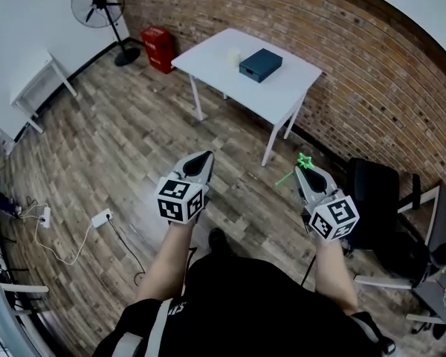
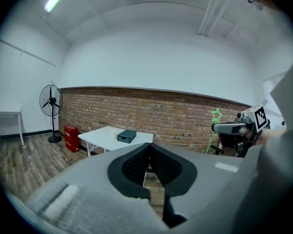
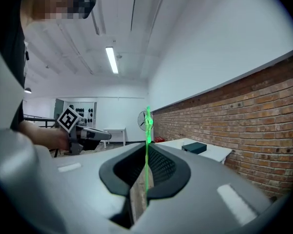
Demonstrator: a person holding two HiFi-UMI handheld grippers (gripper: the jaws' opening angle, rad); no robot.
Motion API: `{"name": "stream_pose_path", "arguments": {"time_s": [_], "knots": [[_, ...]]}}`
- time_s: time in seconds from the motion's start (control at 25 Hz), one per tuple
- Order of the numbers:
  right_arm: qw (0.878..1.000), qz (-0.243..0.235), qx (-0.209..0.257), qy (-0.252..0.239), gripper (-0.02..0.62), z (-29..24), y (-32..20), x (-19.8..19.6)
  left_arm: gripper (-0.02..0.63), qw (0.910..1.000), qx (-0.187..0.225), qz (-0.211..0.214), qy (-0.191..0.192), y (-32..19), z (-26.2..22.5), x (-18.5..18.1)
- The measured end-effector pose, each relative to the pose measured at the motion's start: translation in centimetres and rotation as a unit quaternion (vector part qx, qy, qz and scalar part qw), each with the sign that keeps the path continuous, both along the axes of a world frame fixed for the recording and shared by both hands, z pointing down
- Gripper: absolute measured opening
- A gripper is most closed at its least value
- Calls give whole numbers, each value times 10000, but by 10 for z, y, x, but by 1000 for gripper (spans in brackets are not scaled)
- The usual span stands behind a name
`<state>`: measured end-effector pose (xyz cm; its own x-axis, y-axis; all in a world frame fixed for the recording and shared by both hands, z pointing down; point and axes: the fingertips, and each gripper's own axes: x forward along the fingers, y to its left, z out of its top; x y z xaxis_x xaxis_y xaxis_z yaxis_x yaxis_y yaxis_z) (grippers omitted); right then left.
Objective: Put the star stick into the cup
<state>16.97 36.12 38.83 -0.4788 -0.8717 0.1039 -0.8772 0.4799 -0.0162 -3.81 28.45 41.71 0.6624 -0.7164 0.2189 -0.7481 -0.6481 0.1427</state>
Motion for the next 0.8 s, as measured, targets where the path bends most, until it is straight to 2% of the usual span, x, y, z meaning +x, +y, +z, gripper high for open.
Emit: {"name": "stream_pose_path", "arguments": {"time_s": [0.44, 0.8], "knots": [[9995, -193, -269, 4, 15, 7, -124, -75, 6, 9994, -212, -203, 168, -123, 14, -76], [9988, -379, -289, 63, 15, 4, -177, -116, 6, 9990, -273, -269, 223, -163, 19, -113]]}}
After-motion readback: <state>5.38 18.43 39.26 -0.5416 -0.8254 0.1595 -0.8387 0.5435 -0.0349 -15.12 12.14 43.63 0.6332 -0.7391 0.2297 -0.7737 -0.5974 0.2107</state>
